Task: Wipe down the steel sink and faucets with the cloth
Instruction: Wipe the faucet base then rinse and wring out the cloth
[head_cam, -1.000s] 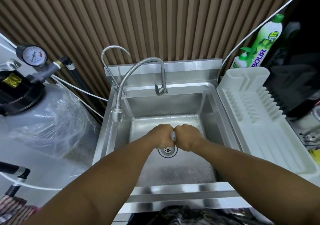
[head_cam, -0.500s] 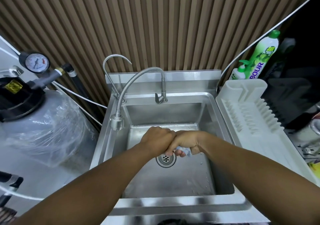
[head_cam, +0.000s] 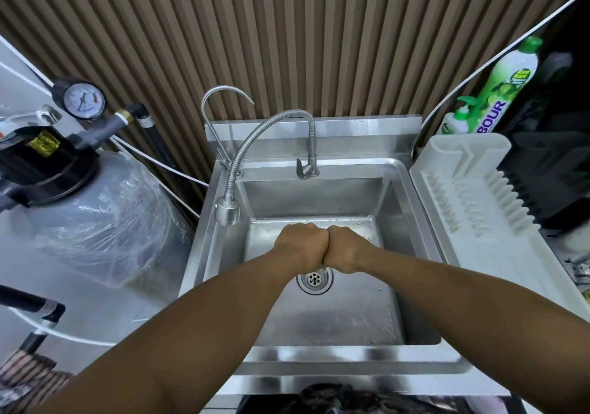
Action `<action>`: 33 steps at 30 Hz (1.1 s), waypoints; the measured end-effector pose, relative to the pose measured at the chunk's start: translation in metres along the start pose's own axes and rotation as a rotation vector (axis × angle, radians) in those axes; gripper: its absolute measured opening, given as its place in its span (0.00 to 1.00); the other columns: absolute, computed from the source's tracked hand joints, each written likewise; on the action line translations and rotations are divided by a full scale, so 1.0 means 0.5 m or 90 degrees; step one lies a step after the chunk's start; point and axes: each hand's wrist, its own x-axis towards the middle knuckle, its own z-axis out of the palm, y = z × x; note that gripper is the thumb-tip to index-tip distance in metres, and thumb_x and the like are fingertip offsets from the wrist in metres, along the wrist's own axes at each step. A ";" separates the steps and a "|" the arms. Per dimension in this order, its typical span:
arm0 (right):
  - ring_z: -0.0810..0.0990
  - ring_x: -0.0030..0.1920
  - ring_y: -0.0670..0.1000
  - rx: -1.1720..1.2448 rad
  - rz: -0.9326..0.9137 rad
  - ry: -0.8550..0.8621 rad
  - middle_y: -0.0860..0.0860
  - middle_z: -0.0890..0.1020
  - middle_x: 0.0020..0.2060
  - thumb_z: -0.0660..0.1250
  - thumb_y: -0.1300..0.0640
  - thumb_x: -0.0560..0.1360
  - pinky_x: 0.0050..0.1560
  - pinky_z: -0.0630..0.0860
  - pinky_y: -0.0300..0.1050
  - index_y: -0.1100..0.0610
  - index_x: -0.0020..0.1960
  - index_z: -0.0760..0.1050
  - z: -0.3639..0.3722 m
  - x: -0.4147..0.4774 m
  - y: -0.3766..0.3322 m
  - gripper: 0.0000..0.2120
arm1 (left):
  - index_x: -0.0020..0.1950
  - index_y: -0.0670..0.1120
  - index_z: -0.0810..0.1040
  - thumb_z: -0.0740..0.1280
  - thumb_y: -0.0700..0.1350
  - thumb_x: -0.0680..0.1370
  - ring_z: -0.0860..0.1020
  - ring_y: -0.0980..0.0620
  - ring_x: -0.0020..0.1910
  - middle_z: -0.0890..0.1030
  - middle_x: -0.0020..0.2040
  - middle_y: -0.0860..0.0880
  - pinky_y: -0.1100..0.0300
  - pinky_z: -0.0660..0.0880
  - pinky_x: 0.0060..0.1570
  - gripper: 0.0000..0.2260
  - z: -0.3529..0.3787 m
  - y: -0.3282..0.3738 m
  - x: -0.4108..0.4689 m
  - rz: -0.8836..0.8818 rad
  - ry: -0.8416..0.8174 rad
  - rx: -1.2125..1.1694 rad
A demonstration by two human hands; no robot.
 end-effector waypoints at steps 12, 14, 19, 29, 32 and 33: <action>0.81 0.49 0.59 -0.277 -0.141 0.163 0.56 0.84 0.49 0.64 0.55 0.73 0.42 0.66 0.44 0.56 0.56 0.77 0.002 -0.016 0.007 0.12 | 0.41 0.45 0.77 0.65 0.41 0.72 0.77 0.48 0.37 0.78 0.36 0.49 0.59 0.72 0.35 0.01 0.028 -0.020 0.018 -0.060 -0.071 -0.297; 0.81 0.51 0.61 -0.316 -0.163 0.174 0.56 0.84 0.50 0.64 0.55 0.74 0.43 0.66 0.44 0.57 0.57 0.76 -0.001 -0.015 0.009 0.13 | 0.43 0.43 0.78 0.66 0.41 0.72 0.76 0.48 0.35 0.79 0.36 0.48 0.58 0.72 0.35 0.03 0.030 -0.021 0.019 -0.067 -0.079 -0.341; 0.82 0.49 0.62 -0.365 -0.219 0.201 0.57 0.85 0.48 0.64 0.53 0.74 0.41 0.65 0.46 0.59 0.56 0.75 -0.013 -0.017 0.007 0.14 | 0.39 0.42 0.74 0.67 0.38 0.69 0.68 0.49 0.28 0.73 0.30 0.48 0.61 0.63 0.27 0.02 0.027 -0.027 0.023 -0.091 -0.110 -0.463; 0.82 0.33 0.63 -0.362 -0.320 0.248 0.57 0.84 0.35 0.70 0.55 0.71 0.32 0.62 0.46 0.61 0.50 0.76 0.010 0.006 -0.001 0.12 | 0.32 0.47 0.66 0.69 0.37 0.68 0.59 0.52 0.24 0.64 0.24 0.50 0.64 0.56 0.26 0.13 0.041 -0.069 0.010 -0.134 -0.281 -0.652; 0.83 0.43 0.63 -0.291 -0.214 0.290 0.57 0.83 0.46 0.67 0.54 0.76 0.36 0.69 0.48 0.58 0.63 0.70 -0.003 0.008 -0.027 0.18 | 0.34 0.47 0.70 0.70 0.37 0.68 0.60 0.52 0.25 0.66 0.27 0.48 0.63 0.55 0.28 0.10 0.046 -0.092 0.017 -0.144 -0.210 -0.756; 0.82 0.47 0.63 -0.211 -0.137 0.312 0.57 0.82 0.50 0.68 0.55 0.75 0.40 0.72 0.50 0.57 0.67 0.66 -0.011 0.007 -0.036 0.22 | 0.37 0.46 0.72 0.70 0.37 0.69 0.60 0.53 0.24 0.67 0.28 0.48 0.63 0.55 0.28 0.08 0.047 -0.102 0.021 -0.150 -0.188 -0.806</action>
